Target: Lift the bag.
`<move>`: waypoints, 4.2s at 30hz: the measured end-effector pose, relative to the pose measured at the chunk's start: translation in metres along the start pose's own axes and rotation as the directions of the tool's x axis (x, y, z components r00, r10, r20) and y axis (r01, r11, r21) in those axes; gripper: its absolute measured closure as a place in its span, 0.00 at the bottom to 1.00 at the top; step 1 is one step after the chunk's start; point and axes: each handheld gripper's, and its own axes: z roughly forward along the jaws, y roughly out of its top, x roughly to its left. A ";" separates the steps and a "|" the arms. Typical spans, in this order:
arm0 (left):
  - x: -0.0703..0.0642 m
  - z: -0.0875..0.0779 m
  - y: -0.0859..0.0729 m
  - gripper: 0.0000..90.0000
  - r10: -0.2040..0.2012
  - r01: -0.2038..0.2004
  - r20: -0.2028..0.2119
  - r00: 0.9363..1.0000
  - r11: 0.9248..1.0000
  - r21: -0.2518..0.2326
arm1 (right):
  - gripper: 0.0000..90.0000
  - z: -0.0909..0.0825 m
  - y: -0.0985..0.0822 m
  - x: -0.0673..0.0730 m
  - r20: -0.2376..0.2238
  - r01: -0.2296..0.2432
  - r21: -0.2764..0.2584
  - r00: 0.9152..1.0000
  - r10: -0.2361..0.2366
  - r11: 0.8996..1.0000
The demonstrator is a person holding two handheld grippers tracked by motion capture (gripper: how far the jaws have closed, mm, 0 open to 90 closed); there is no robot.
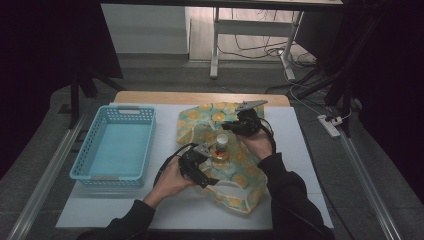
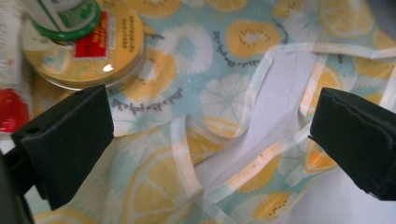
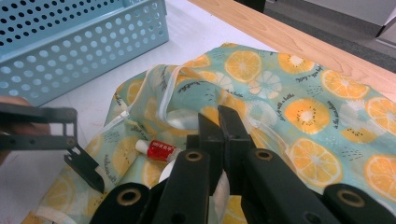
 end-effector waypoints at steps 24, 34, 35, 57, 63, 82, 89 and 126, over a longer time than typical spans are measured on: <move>0.000 0.013 -0.010 0.73 0.060 -0.054 -0.062 0.996 0.993 0.103 | 1.00 0.001 -0.006 0.000 -0.005 -0.005 0.004 1.000 0.005 1.000; 0.003 0.010 -0.010 0.99 -0.035 0.038 -0.038 0.999 0.996 0.078 | 1.00 0.002 -0.006 0.001 -0.020 -0.003 0.012 1.000 0.003 1.000; 0.004 0.009 -0.010 0.99 -0.057 0.059 -0.033 0.998 0.996 0.062 | 1.00 0.002 -0.006 0.001 -0.020 -0.003 0.012 1.000 0.003 1.000; 0.014 -0.055 0.014 1.00 -0.146 0.156 0.078 0.986 0.977 -0.144 | 1.00 -0.017 0.015 0.009 -0.028 0.029 -0.009 0.999 -0.029 1.000; 0.014 -0.078 0.028 1.00 -0.136 0.146 0.070 0.988 0.973 -0.179 | 1.00 -0.026 0.024 0.010 -0.029 0.037 -0.018 0.999 -0.038 0.999; 0.025 -0.127 0.060 1.00 -0.134 0.147 0.069 0.989 0.954 -0.259 | 1.00 -0.047 0.046 0.021 -0.053 0.064 -0.051 0.996 -0.067 0.997; 0.028 -0.143 0.068 1.00 -0.131 0.141 0.054 0.990 0.948 -0.286 | 1.00 -0.054 0.055 0.026 -0.053 0.078 -0.067 0.995 -0.082 0.995; 0.024 -0.221 0.128 1.00 -0.096 0.062 -0.069 0.993 0.921 -0.385 | 1.00 -0.097 0.107 0.042 -0.033 0.135 -0.163 0.989 -0.142 0.977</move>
